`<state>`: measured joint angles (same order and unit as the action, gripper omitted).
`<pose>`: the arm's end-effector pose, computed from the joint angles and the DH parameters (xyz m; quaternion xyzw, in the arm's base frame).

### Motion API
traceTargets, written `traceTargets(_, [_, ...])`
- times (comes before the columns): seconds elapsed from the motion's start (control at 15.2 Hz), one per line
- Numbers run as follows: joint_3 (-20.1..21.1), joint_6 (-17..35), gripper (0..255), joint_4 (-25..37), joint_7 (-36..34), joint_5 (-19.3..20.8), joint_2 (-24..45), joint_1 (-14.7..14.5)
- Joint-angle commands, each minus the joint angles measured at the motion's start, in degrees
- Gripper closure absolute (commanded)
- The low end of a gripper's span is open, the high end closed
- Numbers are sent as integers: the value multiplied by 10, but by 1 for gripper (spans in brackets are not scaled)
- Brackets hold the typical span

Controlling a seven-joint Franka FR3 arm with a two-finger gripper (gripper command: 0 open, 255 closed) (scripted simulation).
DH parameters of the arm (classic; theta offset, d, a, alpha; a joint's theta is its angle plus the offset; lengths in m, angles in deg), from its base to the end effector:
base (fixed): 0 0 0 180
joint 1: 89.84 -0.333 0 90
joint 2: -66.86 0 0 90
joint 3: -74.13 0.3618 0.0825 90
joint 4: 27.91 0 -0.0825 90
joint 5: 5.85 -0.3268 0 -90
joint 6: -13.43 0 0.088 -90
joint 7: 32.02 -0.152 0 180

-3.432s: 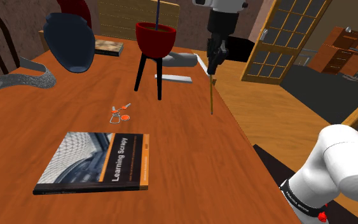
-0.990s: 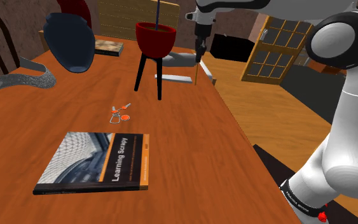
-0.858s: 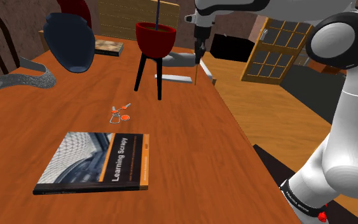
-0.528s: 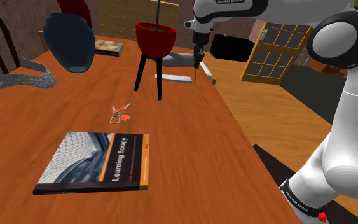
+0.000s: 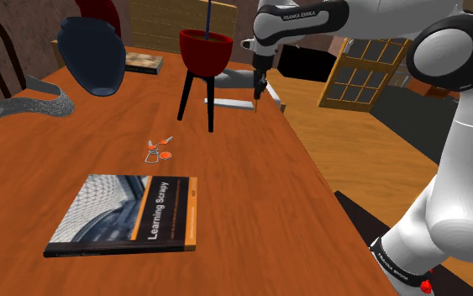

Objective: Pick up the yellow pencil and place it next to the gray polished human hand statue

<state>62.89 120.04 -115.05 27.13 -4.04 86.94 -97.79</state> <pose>0.6234 -0.0227 0.4775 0.8776 0.4769 -0.0270 0.0405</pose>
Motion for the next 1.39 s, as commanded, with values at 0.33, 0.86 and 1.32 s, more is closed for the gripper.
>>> traceTargets(0.33, [1, 48, 255, -41, -3, -1, 16, 1])
traceTargets(0.86, [1, 58, 255, -49, -4, -1, 19, 1])
traceTargets(1.32, [1, 58, 0, -49, -4, -1, 19, 1])
